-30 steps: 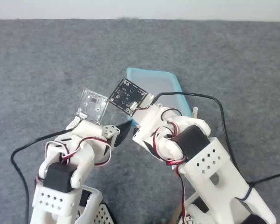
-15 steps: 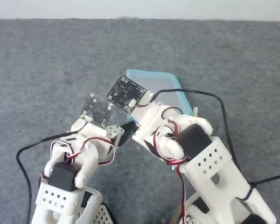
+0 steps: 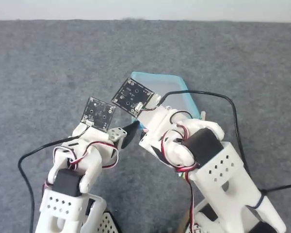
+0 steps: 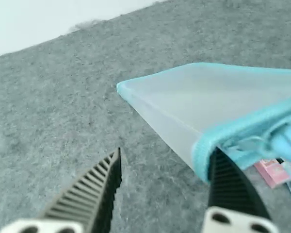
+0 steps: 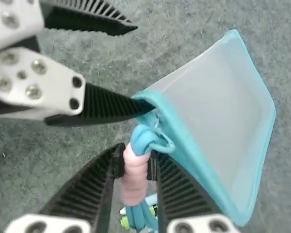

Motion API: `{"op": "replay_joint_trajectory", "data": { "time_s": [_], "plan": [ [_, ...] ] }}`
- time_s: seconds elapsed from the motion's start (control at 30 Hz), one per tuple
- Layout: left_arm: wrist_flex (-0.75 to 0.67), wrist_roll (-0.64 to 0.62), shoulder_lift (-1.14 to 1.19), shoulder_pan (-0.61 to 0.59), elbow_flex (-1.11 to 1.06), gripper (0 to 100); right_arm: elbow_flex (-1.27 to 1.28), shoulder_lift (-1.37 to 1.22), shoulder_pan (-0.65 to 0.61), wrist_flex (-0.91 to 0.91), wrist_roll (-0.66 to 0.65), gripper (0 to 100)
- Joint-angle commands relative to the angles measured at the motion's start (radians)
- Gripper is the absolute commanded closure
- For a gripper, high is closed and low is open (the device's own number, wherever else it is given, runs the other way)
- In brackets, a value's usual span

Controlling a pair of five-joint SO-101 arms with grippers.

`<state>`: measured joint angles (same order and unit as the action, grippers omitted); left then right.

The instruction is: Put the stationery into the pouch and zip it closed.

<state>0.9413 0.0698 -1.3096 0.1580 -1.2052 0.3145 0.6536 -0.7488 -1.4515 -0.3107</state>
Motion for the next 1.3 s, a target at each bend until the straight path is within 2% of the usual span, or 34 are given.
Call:
{"op": "replay_joint_trajectory", "data": {
  "time_s": [0.0, 0.27, 0.4, 0.53, 0.67, 0.77, 0.97, 1.17, 1.27],
  "plan": [
    [-0.055, -0.011, 0.002, -0.015, -0.005, 73, -0.074, 0.019, -0.013, -0.027, -0.031, 99.2],
    [-0.249, -0.06, 0.002, -0.014, -0.125, 78, -0.072, 0.019, -0.154, -0.093, -0.078, 99.2],
    [-0.292, -0.1, 0.0, -0.009, -0.151, 79, -0.071, 0.019, -0.153, -0.097, -0.078, 99.2],
    [-0.293, -0.075, -0.008, -0.009, -0.151, 92, -0.068, 0.019, -0.142, -0.099, -0.08, 99.2],
    [-0.293, -0.069, -0.008, -0.015, -0.15, 98, -0.066, 0.019, -0.071, -0.11, -0.08, 99.2],
    [-0.287, -0.074, -0.008, -0.02, -0.15, 99, -0.068, 0.019, -0.01, -0.137, -0.109, 99.2],
    [-0.221, -0.12, -0.002, -0.163, -0.097, 99, -0.068, 0.019, 0.102, -0.151, -0.129, 99.1],
    [-0.189, -0.14, -0.005, -0.322, -0.071, 99, -0.071, 0.007, 0.114, -0.127, -0.124, 99.1],
    [-0.187, -0.138, -0.002, -0.348, -0.07, 99, -0.068, 0.007, 0.094, -0.114, -0.12, 99.0]
  ]
}}
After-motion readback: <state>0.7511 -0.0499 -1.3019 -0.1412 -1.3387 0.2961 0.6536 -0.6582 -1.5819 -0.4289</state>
